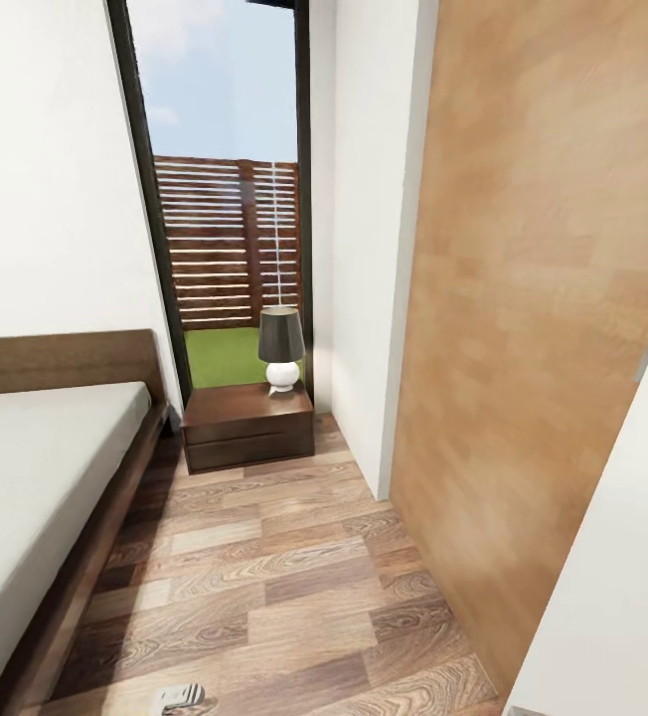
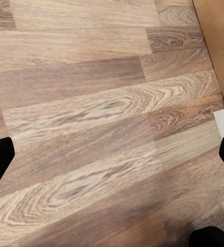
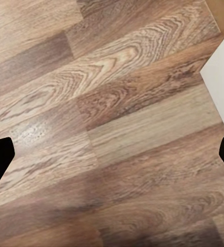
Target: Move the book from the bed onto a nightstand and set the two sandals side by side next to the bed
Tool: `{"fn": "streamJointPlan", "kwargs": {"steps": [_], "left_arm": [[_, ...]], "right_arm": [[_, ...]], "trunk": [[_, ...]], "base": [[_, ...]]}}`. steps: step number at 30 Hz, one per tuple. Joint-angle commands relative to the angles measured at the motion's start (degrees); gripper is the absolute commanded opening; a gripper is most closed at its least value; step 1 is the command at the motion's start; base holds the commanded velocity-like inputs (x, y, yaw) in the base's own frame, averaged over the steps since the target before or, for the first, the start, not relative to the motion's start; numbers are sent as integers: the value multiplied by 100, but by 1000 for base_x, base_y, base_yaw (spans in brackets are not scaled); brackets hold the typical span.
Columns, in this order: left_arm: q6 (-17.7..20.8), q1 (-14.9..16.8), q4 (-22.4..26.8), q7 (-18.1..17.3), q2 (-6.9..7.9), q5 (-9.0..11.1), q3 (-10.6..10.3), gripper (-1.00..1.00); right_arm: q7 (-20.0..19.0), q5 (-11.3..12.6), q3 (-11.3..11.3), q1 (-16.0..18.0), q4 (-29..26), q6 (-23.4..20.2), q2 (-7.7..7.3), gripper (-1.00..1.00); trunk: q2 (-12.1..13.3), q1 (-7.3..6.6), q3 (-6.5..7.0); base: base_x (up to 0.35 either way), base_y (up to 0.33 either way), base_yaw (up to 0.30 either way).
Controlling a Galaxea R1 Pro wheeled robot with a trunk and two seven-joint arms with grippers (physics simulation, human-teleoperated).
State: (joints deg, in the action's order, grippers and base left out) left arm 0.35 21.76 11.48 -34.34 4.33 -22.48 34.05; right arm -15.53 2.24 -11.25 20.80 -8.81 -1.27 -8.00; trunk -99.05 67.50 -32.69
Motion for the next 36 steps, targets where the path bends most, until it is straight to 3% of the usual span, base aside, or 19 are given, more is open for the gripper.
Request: {"fn": "streamJointPlan", "kwargs": {"steps": [1,36], "left_arm": [[4,4,4,-29,-2,-48,49,100],[1,4,4,-32,-2,-53,44,100]], "right_arm": [[-29,23,-27,3,0,-13,0,100],[-29,14,-27,3,-2,-13,-1,100]], "trunk": [[-3,-1,-6],[-3,-1,-279]], "base": [[0,0,0],[0,0,0]]}}
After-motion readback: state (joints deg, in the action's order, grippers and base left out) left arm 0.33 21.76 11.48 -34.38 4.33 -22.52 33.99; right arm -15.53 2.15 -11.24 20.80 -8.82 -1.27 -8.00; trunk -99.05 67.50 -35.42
